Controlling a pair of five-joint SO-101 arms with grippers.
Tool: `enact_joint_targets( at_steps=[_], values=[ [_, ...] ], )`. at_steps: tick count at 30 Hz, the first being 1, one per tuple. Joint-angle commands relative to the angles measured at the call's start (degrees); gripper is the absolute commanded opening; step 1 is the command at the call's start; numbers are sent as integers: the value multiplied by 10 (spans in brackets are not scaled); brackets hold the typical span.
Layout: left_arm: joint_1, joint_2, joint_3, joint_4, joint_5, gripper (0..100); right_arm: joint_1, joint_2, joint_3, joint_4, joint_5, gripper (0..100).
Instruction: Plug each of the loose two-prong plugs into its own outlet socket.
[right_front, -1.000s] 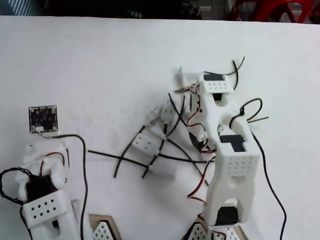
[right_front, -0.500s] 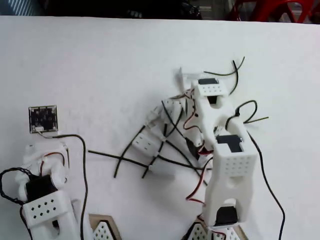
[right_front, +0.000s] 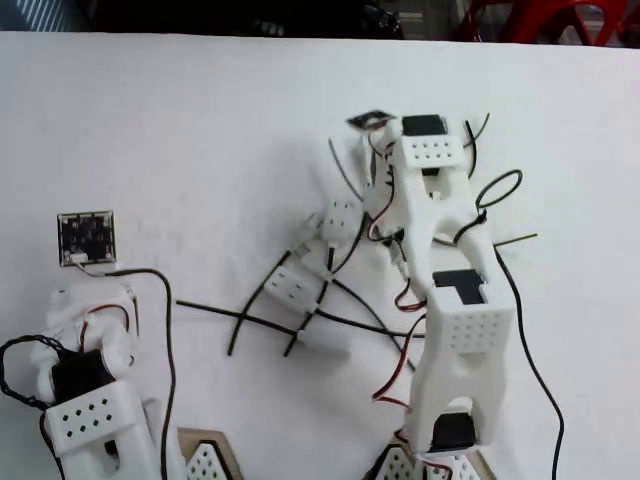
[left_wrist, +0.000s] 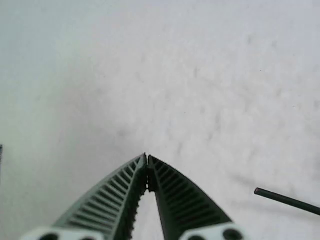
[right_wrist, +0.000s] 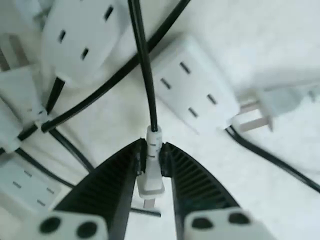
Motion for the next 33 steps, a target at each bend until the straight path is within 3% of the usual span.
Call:
enact_joint_targets(
  at_steps=[1, 7, 13, 33],
  values=[
    [-3, -8, -4, -12, -8, 27, 7, 20, -25, -51, -23, 18],
    [-3, -8, -3, -12, -8, 27, 0, 51, -34, -43, -47, 126],
    [-3, -8, -3, -12, -8, 27, 7, 21, -83, 56, -46, 105],
    [-3, -8, -3, -12, -8, 27, 10, 112, -131, 52, -81, 104]
  ],
)
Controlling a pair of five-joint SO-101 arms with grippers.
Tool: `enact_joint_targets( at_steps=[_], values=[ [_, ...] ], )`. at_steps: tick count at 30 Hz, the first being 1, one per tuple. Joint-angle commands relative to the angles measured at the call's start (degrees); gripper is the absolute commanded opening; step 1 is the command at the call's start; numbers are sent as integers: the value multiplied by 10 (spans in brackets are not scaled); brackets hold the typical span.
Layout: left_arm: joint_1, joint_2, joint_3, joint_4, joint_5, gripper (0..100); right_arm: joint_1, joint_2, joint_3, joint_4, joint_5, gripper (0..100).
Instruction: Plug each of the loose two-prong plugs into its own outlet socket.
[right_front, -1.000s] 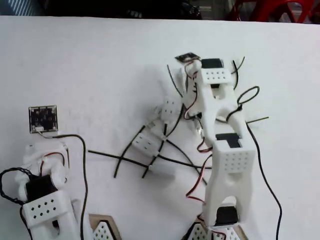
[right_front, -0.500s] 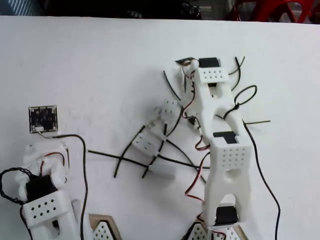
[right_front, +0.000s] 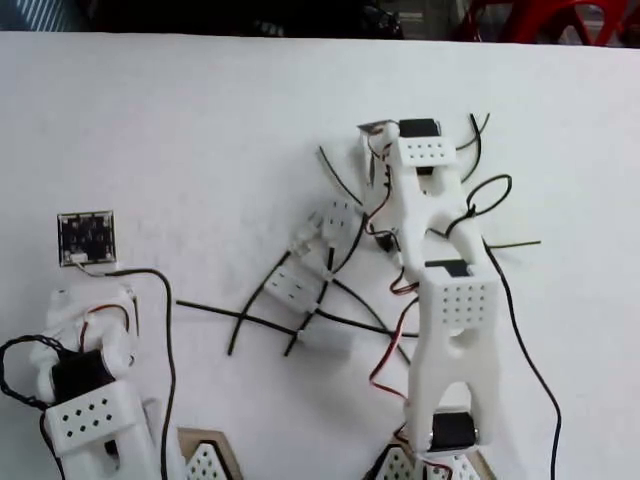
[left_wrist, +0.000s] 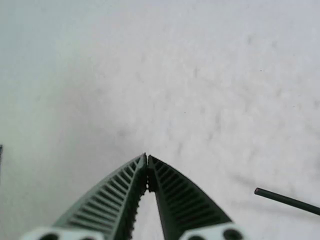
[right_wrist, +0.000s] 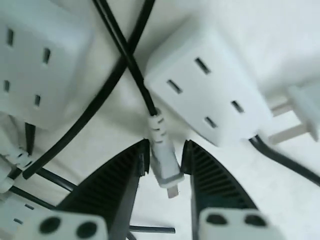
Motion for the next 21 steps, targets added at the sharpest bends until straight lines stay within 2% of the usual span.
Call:
enact_joint_targets(
  at_steps=[1, 9, 14, 21],
  values=[
    [-3, -8, -3, -12, -8, 27, 6, -11, -26, 8, -5, 104],
    [-3, -8, -3, -12, -8, 27, 6, -31, -22, 13, -4, 103],
    [-3, -8, -3, -12, -8, 27, 6, -19, -22, 13, -3, 35],
    [-3, -8, -3, -12, -8, 27, 7, -20, -22, 13, -3, 34]
  ],
)
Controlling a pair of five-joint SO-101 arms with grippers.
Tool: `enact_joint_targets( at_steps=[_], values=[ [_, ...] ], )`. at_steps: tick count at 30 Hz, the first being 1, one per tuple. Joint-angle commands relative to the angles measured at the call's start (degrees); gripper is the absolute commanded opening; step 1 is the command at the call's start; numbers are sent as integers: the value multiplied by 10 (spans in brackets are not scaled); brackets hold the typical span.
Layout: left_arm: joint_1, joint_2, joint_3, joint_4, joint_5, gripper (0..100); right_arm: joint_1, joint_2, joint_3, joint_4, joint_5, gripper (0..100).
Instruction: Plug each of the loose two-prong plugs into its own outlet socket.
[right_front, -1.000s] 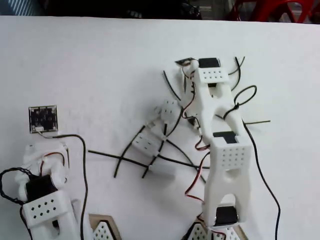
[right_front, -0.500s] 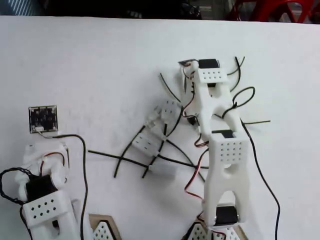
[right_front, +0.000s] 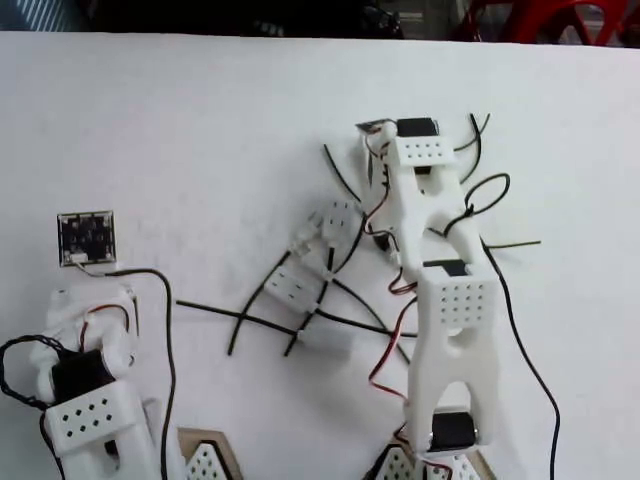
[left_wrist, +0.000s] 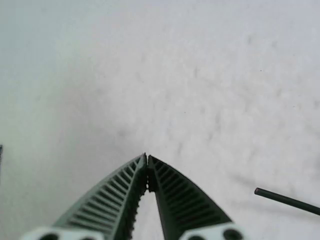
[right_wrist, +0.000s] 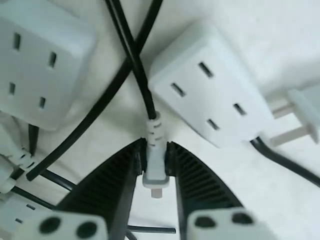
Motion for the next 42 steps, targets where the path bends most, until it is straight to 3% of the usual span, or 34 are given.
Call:
enact_joint_targets(
  at_steps=[1, 8, 16, 22, 30, 36, 42],
  values=[
    [-3, -8, -3, -12, -8, 27, 8, -20, -18, 10, -3, 34],
    [-3, -8, -3, -12, -9, 27, 7, -83, 6, 11, 2, 16],
    [-2, -8, -3, -12, -9, 27, -18, -370, 202, 9, 26, 16],
    [-2, -8, -4, -13, -8, 27, -101, -588, 355, -17, 21, 17],
    [45, -8, -7, -68, -4, 27, -212, -803, 627, -298, -72, 17],
    [117, -8, -8, -164, -3, 25, -275, -911, 799, -523, -137, 17],
    [175, -8, -8, -251, -2, 24, -333, -971, 900, -650, -173, 17]
  ],
)
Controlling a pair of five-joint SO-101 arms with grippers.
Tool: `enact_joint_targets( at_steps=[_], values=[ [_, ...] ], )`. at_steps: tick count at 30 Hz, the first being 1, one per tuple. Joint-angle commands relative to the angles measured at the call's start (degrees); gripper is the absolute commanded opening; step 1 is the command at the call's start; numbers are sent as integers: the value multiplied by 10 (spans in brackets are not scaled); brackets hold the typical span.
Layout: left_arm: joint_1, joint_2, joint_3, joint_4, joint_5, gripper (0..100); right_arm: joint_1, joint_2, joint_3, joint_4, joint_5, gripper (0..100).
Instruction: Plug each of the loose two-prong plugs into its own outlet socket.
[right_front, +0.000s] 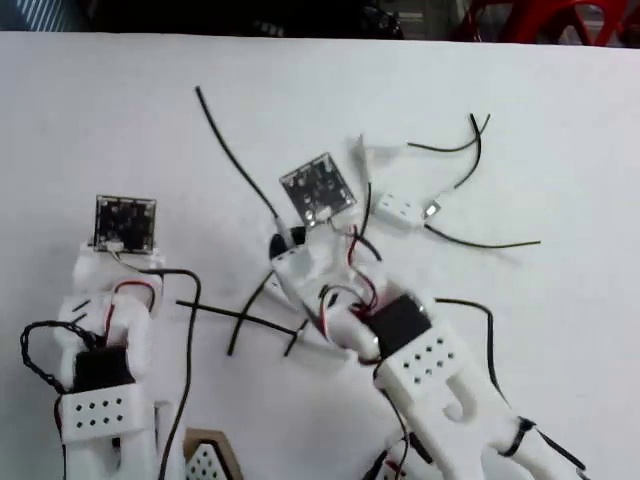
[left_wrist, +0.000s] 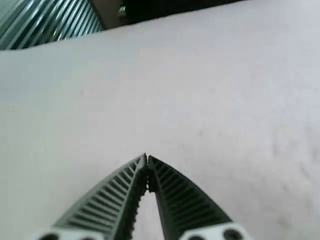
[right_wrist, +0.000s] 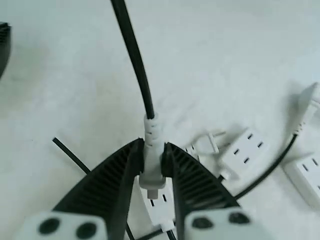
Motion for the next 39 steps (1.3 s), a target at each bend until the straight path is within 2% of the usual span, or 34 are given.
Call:
enact_joint_targets(
  at_steps=[1, 4, 9, 13, 16, 22, 28, 34, 39],
  values=[
    [36, -8, -8, -59, 2, 24, -30, -44, 29, -66, -21, 17],
    [51, -8, -8, -91, 13, 27, -49, -63, 56, -81, -24, 17],
    [73, -9, -8, -136, 107, 28, -65, -110, 100, -85, -24, 17],
    [122, -9, -8, -128, 118, 98, -82, -153, 136, -85, -24, 17],
    [158, -17, -20, -87, 118, 120, -82, -167, 154, -85, -24, 17],
    [249, -113, -75, 66, 116, 124, -80, -167, 165, -81, -21, 17],
    [336, -183, -76, 136, 114, 125, -80, -167, 165, -77, -23, 17],
    [325, -189, -76, 161, 113, 125, -73, -172, 165, -61, -24, 17],
    [249, -189, -76, 163, 119, 155, -6, -172, 159, -69, -25, 17]
  ],
)
